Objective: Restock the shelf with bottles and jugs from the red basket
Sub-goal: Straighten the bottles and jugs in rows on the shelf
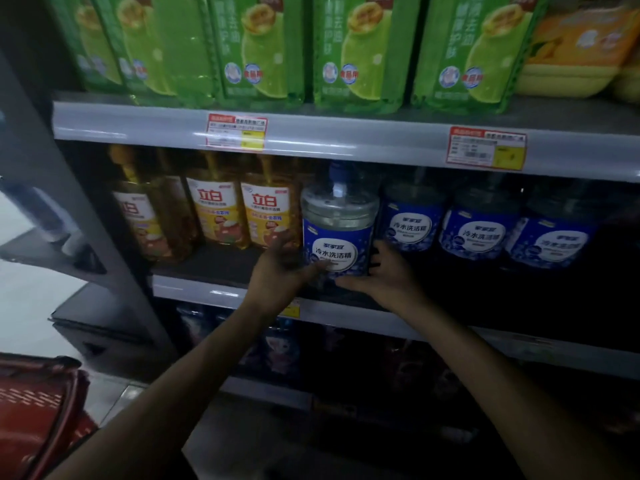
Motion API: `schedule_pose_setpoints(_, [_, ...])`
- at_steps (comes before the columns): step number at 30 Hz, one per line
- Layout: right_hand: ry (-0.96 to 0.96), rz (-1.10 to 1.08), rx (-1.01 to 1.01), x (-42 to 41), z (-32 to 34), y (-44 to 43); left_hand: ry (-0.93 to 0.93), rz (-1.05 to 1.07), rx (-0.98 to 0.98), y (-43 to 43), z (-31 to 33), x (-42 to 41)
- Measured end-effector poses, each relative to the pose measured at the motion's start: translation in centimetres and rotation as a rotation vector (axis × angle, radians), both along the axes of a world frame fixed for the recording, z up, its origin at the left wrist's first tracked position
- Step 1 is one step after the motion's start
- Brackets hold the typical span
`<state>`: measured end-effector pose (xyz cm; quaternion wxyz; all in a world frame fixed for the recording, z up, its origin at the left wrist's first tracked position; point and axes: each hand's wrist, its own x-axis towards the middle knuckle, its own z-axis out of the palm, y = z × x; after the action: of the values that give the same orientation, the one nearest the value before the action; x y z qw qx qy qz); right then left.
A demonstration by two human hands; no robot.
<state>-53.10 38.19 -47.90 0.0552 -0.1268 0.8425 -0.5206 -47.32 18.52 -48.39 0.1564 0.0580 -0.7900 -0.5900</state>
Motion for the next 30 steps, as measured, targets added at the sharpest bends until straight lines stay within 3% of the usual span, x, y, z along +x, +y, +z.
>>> schedule_pose_setpoints(6, [0.049, -0.025, -0.023, -0.6, -1.4, -0.4, 0.030, -0.112, -0.040, -0.4, -0.5, -1.3])
schedule_pose_setpoints(11, [0.075, -0.004, -0.073, -1.0, -2.2, -0.4, 0.015, -0.059, 0.058, -0.2, -1.0, -2.0])
schedule_pose_setpoints(20, [0.063, 0.020, 0.005, -0.7, -2.1, 0.0, 0.027, -0.011, 0.076, 0.8, -1.4, -1.9])
schedule_pose_setpoints(26, [0.080, -0.107, 0.177, 1.9, 0.8, 1.1, -0.006, -0.036, 0.112, -1.0, -1.4, -1.5])
schedule_pose_setpoints(30, [0.132, -0.100, 0.155, 4.7, 2.2, -0.2, 0.000, 0.070, 0.101, -3.9, -1.2, -0.5])
